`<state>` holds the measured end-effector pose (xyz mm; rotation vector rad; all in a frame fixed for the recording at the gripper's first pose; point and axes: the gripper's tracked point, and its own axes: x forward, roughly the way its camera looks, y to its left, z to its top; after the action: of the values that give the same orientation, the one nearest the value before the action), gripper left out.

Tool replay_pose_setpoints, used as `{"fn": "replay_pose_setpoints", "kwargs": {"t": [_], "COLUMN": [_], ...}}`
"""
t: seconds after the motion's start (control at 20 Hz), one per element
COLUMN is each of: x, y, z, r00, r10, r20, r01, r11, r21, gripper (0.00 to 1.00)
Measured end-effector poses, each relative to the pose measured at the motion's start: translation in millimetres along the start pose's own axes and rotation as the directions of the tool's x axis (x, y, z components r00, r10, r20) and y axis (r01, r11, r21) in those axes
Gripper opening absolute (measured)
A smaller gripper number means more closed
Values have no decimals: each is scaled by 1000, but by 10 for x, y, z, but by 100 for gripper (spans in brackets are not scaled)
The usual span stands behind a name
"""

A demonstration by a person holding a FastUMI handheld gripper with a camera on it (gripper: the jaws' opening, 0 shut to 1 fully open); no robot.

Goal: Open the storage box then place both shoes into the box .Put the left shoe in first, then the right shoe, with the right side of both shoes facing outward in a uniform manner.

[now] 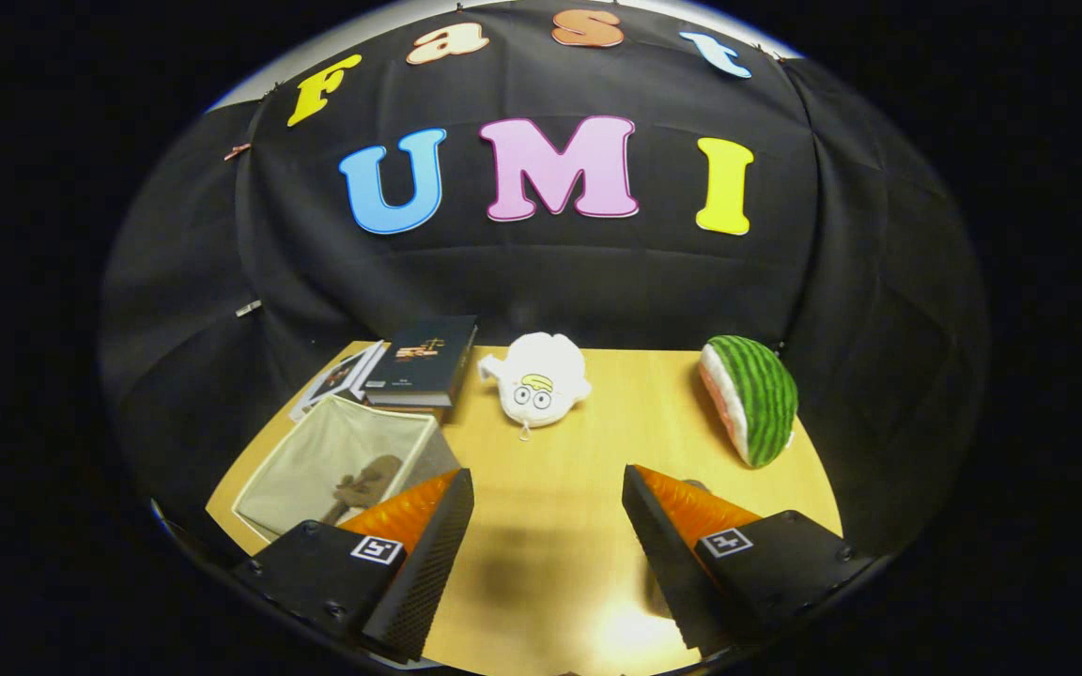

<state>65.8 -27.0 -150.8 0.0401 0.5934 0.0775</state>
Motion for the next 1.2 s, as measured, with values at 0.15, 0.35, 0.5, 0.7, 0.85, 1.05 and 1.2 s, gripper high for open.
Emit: {"fn": "replay_pose_setpoints", "kwargs": {"t": [0.15,0.35,0.5,0.7,0.85,1.05,1.2], "x": [-39,-50,-41,45,118,182,219], "y": [-469,-972,-1293,-1533,-1647,-1691,-1743], "z": [-145,-341,-503,-762,-898,-1122,-1282], "r00": [999,995,990,983,978,973,962], "r10": [-37,-56,-70,-54,-40,-16,-14], "r20": [-36,-83,-119,-175,-203,-231,-271], "r01": [37,60,76,66,52,28,23], "r11": [999,997,996,996,997,998,999], "r21": [18,44,43,63,56,48,30], "gripper": [99,99,99,99,99,99,99]}}
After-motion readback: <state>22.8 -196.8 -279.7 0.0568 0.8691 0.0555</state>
